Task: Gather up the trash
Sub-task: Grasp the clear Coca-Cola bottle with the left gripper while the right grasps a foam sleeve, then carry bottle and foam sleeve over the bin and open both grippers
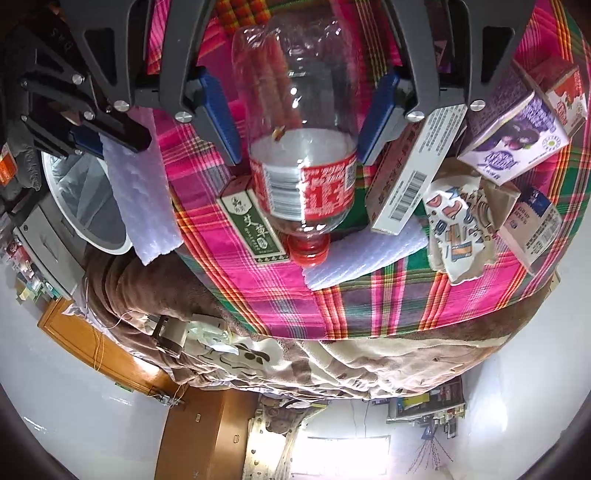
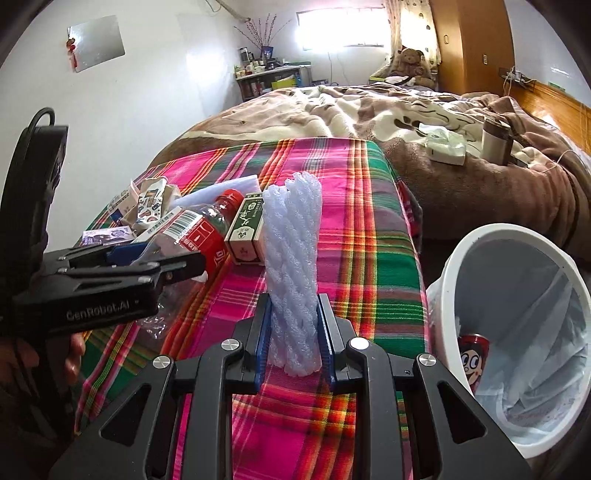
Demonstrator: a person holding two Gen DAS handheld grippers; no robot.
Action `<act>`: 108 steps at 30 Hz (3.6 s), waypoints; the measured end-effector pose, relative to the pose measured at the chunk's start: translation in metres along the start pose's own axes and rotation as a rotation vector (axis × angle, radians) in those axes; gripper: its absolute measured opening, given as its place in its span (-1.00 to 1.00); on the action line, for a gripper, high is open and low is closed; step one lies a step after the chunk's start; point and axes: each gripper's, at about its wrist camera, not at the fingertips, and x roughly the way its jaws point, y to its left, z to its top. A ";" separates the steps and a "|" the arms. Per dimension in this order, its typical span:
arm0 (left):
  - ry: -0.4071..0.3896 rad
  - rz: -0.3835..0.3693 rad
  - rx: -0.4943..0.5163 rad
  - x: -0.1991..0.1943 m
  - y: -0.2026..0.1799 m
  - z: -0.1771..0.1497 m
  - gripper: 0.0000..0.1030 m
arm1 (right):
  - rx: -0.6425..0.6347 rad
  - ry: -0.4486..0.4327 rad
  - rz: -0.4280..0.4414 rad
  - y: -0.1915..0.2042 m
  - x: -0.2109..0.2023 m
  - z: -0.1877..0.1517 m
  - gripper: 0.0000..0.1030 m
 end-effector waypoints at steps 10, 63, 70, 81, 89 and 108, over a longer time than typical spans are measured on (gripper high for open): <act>0.036 0.004 -0.028 0.021 -0.002 0.011 0.38 | 0.003 0.004 -0.006 -0.004 0.005 0.001 -0.53; -0.186 -0.204 0.156 -0.068 -0.169 0.007 0.20 | 0.167 -0.139 -0.232 -0.105 -0.089 -0.013 -0.52; -0.175 -0.239 0.202 -0.051 -0.207 0.012 0.20 | 0.218 -0.103 -0.279 -0.133 -0.088 -0.024 -0.52; -0.115 -0.246 0.240 -0.015 -0.241 0.014 0.20 | 0.259 -0.064 -0.319 -0.159 -0.083 -0.029 -0.51; -0.082 -0.234 0.258 0.007 -0.250 0.015 0.20 | 0.257 -0.024 -0.355 -0.167 -0.076 -0.030 -0.42; -0.145 -0.242 0.197 -0.026 -0.219 0.014 0.37 | 0.264 -0.072 -0.368 -0.152 -0.090 -0.028 0.27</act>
